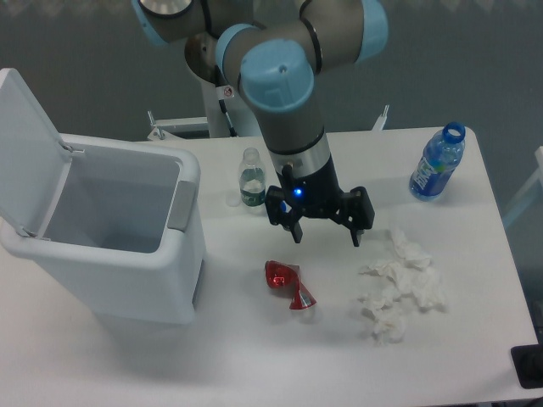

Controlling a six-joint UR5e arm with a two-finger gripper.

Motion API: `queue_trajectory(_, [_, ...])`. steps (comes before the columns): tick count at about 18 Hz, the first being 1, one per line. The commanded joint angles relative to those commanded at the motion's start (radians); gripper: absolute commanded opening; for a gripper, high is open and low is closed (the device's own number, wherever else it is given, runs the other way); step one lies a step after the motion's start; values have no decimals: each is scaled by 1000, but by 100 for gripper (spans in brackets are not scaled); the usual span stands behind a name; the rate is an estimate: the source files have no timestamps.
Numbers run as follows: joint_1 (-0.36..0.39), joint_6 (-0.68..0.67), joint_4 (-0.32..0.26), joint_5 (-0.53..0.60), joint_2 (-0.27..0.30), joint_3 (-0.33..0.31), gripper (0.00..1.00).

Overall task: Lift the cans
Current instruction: 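Lower the open gripper down over the red safety glasses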

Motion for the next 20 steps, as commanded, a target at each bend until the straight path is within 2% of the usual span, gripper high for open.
queue_trajectory(3, [-2, -87, -5, 32, -3, -2, 100])
queue_trajectory(6, [-26, -189, -2, 78, -50, 3, 100])
queue_trajectory(9, [-61, -269, 3, 78, -100, 14, 100])
queue_trajectory(14, [-95, -355, 5, 75, -202, 74, 100])
queue_trajectory(20, [-94, -387, 3, 38, -233, 72, 100])
